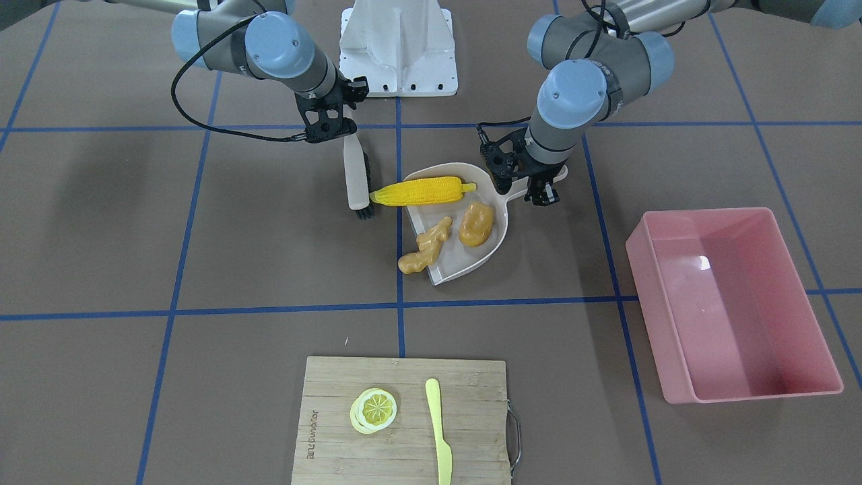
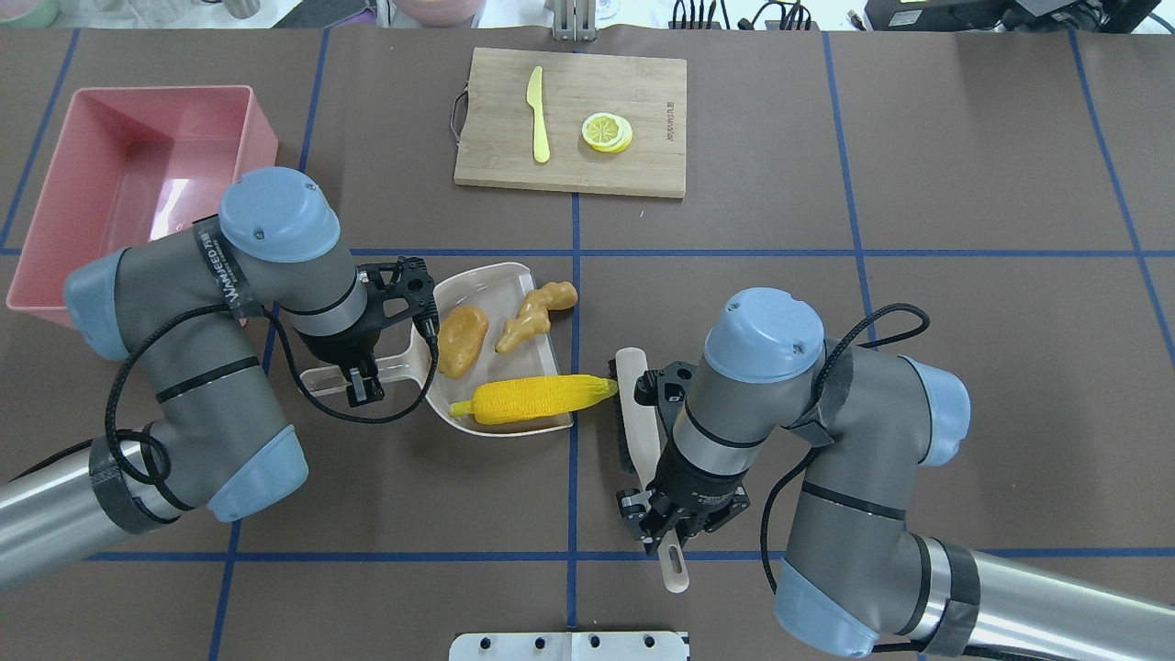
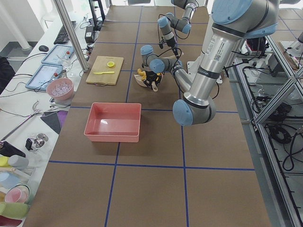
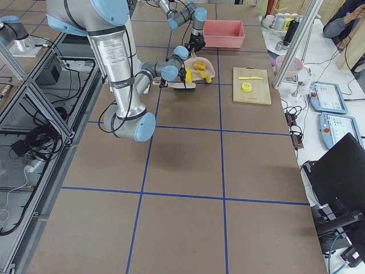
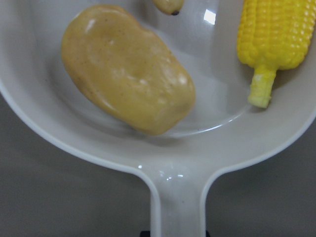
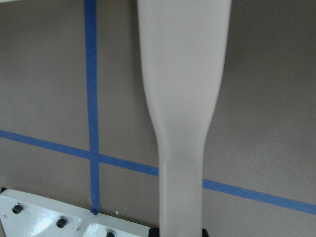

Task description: Sweep and dump trash into bin

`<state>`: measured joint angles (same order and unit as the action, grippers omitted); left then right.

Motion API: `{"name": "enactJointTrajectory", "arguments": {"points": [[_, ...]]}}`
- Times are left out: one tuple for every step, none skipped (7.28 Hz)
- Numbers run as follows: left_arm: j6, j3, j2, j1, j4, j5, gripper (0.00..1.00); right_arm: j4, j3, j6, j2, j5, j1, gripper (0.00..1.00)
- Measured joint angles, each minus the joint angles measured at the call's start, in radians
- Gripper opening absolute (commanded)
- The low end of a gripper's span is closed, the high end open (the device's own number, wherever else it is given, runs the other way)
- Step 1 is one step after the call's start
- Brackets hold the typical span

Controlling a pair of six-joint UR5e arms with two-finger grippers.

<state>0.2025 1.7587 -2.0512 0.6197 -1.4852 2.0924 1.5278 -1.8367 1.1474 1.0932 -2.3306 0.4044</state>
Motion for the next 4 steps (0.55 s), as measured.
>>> {"name": "enactJointTrajectory", "arguments": {"points": [[0.0, -0.001, 0.0, 0.0, -0.001, 0.0, 0.0, 0.002, 0.015, 0.004, -0.023, 0.001, -0.001, 0.0], [0.0, -0.001, 0.0, 0.0, -0.001, 0.0, 0.0, 0.002, 0.04, 0.012, -0.055, 0.001, -0.002, 0.0], [0.0, -0.001, 0.0, 0.0, -0.001, 0.0, 0.0, 0.003, 0.063, 0.017, -0.085, 0.002, -0.002, 0.0], [0.0, -0.002, 0.0, 0.0, -0.001, 0.0, 0.0, 0.003, 0.077, 0.019, -0.103, 0.002, -0.002, 0.0]]}}
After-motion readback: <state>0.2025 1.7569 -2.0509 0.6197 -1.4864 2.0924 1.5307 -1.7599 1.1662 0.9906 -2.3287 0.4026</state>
